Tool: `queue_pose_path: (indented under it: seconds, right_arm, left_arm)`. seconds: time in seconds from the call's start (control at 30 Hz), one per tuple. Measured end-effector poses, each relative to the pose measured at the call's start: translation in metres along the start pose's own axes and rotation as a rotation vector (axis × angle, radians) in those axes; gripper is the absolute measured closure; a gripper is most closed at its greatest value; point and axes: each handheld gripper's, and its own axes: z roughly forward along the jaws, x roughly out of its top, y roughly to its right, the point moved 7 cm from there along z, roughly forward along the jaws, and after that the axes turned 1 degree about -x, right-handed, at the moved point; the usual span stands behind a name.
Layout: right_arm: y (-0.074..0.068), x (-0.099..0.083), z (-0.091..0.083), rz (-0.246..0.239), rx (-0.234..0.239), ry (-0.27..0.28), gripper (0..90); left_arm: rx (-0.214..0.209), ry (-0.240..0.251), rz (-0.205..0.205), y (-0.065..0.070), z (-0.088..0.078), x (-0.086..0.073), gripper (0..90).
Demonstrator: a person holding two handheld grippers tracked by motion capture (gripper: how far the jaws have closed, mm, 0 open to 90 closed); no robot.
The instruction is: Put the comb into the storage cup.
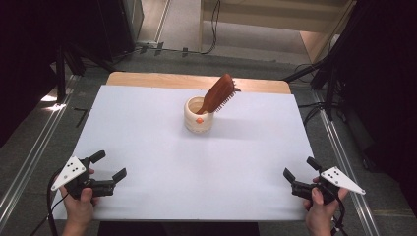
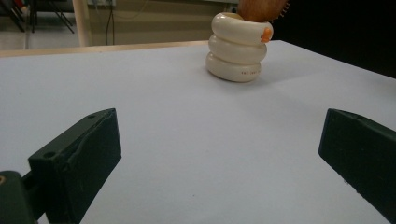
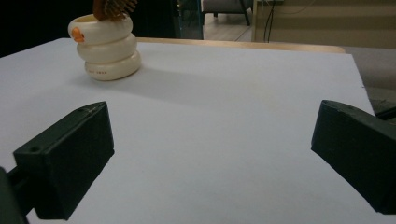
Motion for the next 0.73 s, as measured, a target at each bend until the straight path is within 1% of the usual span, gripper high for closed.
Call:
queue_pose_path:
  seconds: [0.03, 0.1, 0.3, 0.4, 0.43, 0.47, 0.53, 0.63, 0.73]
  right_arm:
    - [0.003, -0.002, -0.002, 0.005, -0.008, 0.0, 0.0]
    - [0.006, -0.003, -0.005, 0.012, -0.002, 0.002, 0.0]
    - [0.018, -0.01, -0.006, -0.002, -0.034, -0.012, 0.0]
    - [0.023, -0.012, -0.005, 0.037, -0.024, -0.001, 0.0]
    - [0.026, -0.011, -0.005, 0.041, -0.023, 0.011, 0.0]
    - [0.026, -0.012, -0.006, 0.054, -0.022, 0.015, 0.0]
    - [0.027, -0.012, -0.006, 0.059, -0.02, 0.019, 0.0]
    - [0.026, -0.013, -0.005, 0.038, -0.019, 0.009, 0.0]
    - [0.024, -0.013, -0.003, 0.029, -0.022, 0.001, 0.0]
  left_arm:
    - [-0.001, 0.001, 0.0, 0.0, 0.0, 0.0, 0.0]
    - [-0.001, 0.001, 0.0, 0.0, 0.0, 0.0, 0.0]
    - [0.004, 0.003, -0.002, -0.001, 0.0, 0.0, 0.0]
    - [0.006, 0.004, -0.005, -0.001, 0.0, 0.0, 0.0]
    - [0.006, 0.005, -0.005, -0.001, 0.0, 0.0, 0.0]
    - [0.006, 0.005, -0.005, -0.001, 0.0, 0.0, 0.0]
    - [0.009, 0.007, -0.008, -0.001, 0.0, 0.0, 0.0]
    - [0.008, 0.007, -0.008, -0.001, 0.0, 0.0, 0.0]
    - [0.01, 0.006, -0.003, -0.001, 0.0, 0.0, 0.0]
